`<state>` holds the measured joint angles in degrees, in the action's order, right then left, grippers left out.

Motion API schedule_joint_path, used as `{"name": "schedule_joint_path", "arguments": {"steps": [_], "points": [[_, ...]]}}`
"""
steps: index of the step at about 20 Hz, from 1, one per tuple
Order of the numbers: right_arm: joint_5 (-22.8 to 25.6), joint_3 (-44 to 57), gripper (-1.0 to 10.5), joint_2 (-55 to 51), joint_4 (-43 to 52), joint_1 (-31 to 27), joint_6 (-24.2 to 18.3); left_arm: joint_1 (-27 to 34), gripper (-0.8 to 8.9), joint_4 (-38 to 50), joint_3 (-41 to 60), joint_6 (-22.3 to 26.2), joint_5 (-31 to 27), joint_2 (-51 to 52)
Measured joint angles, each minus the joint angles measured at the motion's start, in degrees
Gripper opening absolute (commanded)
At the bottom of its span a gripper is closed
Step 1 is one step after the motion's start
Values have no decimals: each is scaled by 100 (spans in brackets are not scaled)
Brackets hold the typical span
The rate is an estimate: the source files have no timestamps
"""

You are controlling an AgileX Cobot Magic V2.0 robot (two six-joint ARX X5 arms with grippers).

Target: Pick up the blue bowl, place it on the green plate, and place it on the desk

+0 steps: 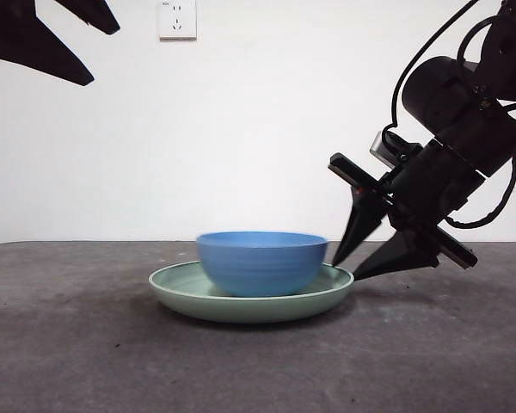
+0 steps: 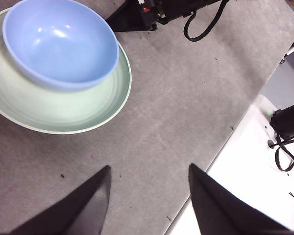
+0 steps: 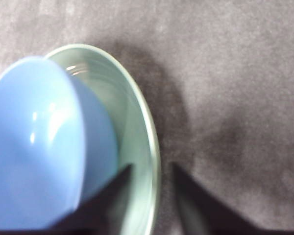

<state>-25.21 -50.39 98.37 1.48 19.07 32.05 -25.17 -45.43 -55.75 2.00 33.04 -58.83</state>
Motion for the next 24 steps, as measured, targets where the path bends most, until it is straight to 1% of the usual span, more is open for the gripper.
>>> {"name": "schedule_joint_path", "arguments": {"steps": [4,6,8,10,12,14,18,20,24], "points": [[0,0,232,-179,-59,0,0,0,257,0,0,0,0,0],[50,0,232,-546,-57,0,-11,0,257,0,0,0,-2,0],[212,0,232,-999,-192,-2,-83,0,257,0,0,0,0,0],[275,0,232,-1486,-490,-11,-275,0,257,0,0,0,0,0],[267,0,232,-2026,-914,-11,-581,0,257,0,0,0,0,0],[35,0,232,-2612,-1403,-7,-931,0,255,-2,0,0,0,0],[-481,-2,232,-3359,-2153,7,-1314,0,252,-4,0,0,0,0],[-599,-2,231,-3672,-2605,31,-1484,0,252,-22,0,0,0,0],[-619,-2,231,-4203,-3718,118,-1882,0,252,-26,0,0,0,0]]}}
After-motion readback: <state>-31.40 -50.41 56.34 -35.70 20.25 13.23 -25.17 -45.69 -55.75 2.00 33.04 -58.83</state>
